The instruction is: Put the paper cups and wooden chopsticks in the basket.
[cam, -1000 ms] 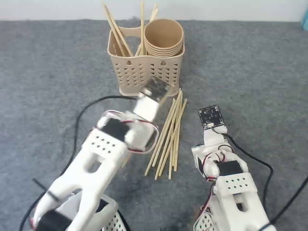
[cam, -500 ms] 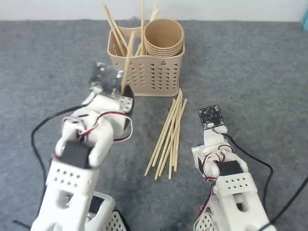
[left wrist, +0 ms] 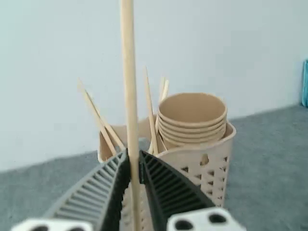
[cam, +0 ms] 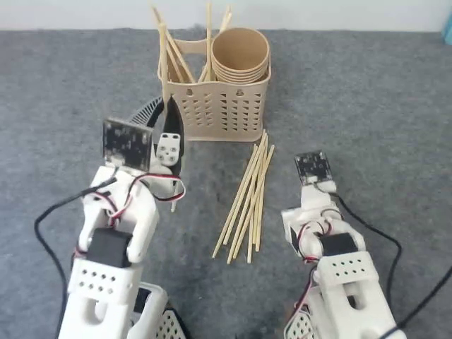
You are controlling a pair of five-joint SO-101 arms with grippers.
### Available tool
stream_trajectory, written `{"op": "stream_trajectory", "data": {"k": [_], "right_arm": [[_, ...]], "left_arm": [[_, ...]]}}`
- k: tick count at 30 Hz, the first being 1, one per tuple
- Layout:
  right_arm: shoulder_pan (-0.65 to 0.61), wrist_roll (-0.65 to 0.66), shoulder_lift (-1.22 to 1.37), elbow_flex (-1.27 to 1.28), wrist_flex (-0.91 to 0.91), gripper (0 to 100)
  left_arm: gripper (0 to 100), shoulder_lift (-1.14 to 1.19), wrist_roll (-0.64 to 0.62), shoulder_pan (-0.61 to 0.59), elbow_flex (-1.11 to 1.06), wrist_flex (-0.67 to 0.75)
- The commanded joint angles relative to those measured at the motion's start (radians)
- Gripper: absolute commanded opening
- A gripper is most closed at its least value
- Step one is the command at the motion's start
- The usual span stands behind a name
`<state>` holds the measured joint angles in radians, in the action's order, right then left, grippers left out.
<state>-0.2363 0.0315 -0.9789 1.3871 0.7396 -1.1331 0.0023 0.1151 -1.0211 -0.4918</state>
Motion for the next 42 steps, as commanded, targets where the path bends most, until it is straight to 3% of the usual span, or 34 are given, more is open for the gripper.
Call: {"op": "stream_trajectory", "data": {"k": [1,3,7,13,17,22,26,32,42], "right_arm": [[-0.062,-0.018,-0.004,-0.160,0.088,1.5],[-0.107,-0.035,-0.004,-0.213,0.111,1.3],[-0.179,-0.158,-0.004,-0.218,0.059,1.3],[-0.200,-0.204,0.019,-0.043,-0.200,1.4],[-0.205,-0.203,0.027,-0.009,-0.222,1.7],[-0.202,-0.221,0.111,-0.114,-0.136,1.7],[-0.203,-0.278,0.272,-0.207,-0.133,2.2],[-0.199,-0.282,0.545,-0.325,-0.134,13.1],[-0.157,-0.276,0.667,-0.410,-0.125,8.3]], "left_arm": [[1,-0.106,-0.006,-0.008,-0.102,0.230],[1,-0.135,-0.006,-0.008,-0.136,0.307],[1,-0.147,-0.006,-0.008,-0.117,0.330],[1,-0.144,-0.008,0.003,-0.030,0.336],[1,-0.095,-0.008,0.002,-0.007,0.511],[1,0.107,-0.008,-0.005,0.044,0.732],[1,0.315,-0.008,-0.006,0.162,0.749],[1,0.618,-0.008,-0.006,0.343,0.795],[1,1.026,-0.006,-0.031,0.590,0.905]]}}
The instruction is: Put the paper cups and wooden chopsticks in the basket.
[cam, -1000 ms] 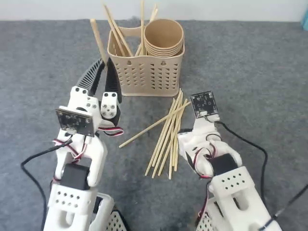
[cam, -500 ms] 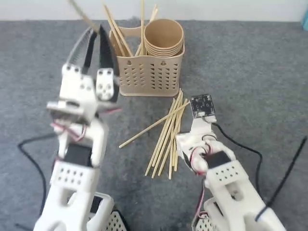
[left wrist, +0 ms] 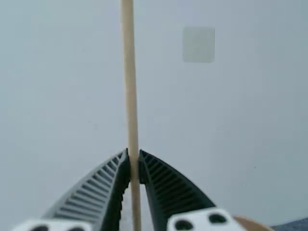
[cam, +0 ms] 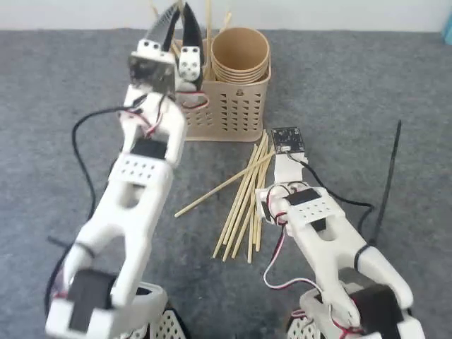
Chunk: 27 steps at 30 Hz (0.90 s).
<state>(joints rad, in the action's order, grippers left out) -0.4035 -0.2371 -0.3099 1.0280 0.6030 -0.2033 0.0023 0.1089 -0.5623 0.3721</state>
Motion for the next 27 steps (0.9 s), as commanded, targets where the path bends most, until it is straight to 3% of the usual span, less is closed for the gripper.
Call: {"op": "stream_trajectory", "data": {"k": [1,10,18,27], "right_arm": [[0.010,-0.008,-0.002,-0.051,0.012,8.2],[0.013,-0.008,-0.001,-0.051,0.010,8.0],[0.010,-0.006,0.007,-0.051,0.007,8.0],[-0.004,-0.006,-0.004,-0.051,0.010,8.0]], "left_arm": [[1,0.129,-0.006,-0.029,0.159,0.040],[2,0.199,-0.006,-0.061,0.148,0.006],[21,0.023,-0.006,-0.051,-0.044,-0.017],[21,-0.222,-0.006,-0.077,-0.219,-0.018]]}}
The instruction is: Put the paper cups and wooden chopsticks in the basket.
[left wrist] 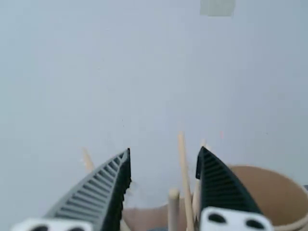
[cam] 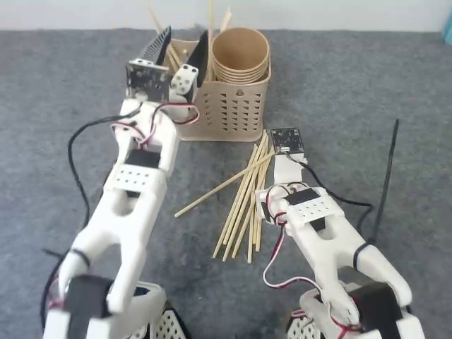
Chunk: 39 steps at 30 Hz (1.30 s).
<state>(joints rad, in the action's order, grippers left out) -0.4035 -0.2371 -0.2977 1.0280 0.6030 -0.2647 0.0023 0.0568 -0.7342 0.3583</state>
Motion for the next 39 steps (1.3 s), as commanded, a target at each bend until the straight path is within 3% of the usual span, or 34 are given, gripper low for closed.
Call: {"op": "stream_trajectory", "data": {"k": [1,4,6,13,16,22,26,29,32,39], "right_arm": [[-0.019,-0.006,-0.016,-0.051,0.010,8.0],[-0.054,-0.012,-0.018,-0.049,0.012,8.0],[-0.070,-0.014,-0.018,-0.049,0.013,8.0],[-0.073,-0.054,-0.018,-0.049,0.012,8.0],[-0.071,-0.068,-0.007,-0.052,0.004,8.0],[-0.067,-0.068,0.073,-0.068,-0.058,8.0],[-0.067,-0.068,0.154,-0.150,0.002,8.0],[-0.065,-0.068,0.182,-0.172,0.015,7.6],[-0.065,-0.068,0.183,-0.173,0.016,0.2],[0.018,-0.071,0.130,-0.167,0.104,0.8]], "left_arm": [[21,-0.201,-0.006,-0.031,-0.071,-0.005],[21,-0.338,-0.008,-0.044,-0.157,-0.017],[21,-0.443,-0.008,-0.066,-0.202,-0.104],[21,-0.801,-0.009,-0.106,-0.229,-0.767],[22,-0.868,-0.008,-0.129,-0.282,-0.913],[22,-0.885,-0.008,-0.149,-0.503,-0.852],[22,-0.891,-0.008,-0.150,-0.641,-0.779],[22,-0.891,-0.008,-0.141,-0.705,-0.770],[22,-0.890,-0.008,-0.110,-0.769,-0.769],[22,-0.893,-0.008,-0.080,-0.846,-0.671]]}}
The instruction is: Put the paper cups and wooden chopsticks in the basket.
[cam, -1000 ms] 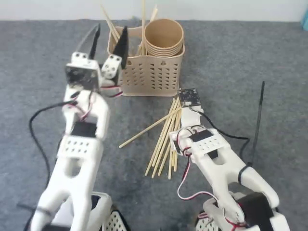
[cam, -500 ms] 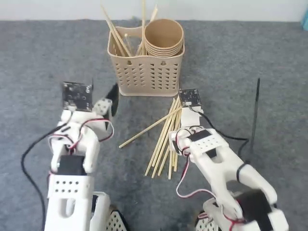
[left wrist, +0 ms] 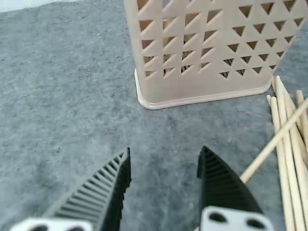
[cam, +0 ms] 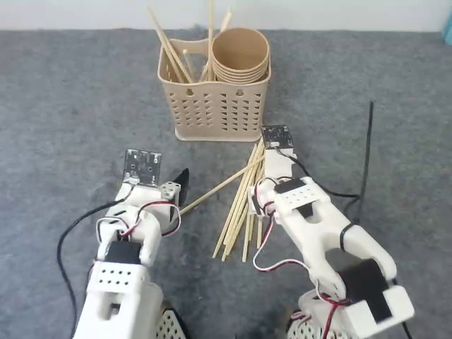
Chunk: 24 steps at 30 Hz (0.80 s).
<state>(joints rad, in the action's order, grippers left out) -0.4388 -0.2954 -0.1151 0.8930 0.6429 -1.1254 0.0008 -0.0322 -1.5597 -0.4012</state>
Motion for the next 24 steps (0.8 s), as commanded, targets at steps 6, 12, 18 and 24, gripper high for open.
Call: {"op": "stream_trajectory", "data": {"k": [6,12,18,24], "right_arm": [[0.245,-0.008,-0.309,-0.003,0.223,0.8],[0.366,-0.006,-0.697,0.041,0.318,0.8],[0.346,-0.011,-1.049,0.083,0.262,0.8],[0.265,-0.005,-1.265,0.129,0.021,0.8]], "left_arm": [[22,-0.032,-0.008,0.018,-0.039,0.078],[22,-0.025,0.003,0.020,0.016,-0.041],[22,-0.023,0.112,0.054,0.050,-0.164],[22,-0.023,0.130,0.051,0.056,-0.166]]}}
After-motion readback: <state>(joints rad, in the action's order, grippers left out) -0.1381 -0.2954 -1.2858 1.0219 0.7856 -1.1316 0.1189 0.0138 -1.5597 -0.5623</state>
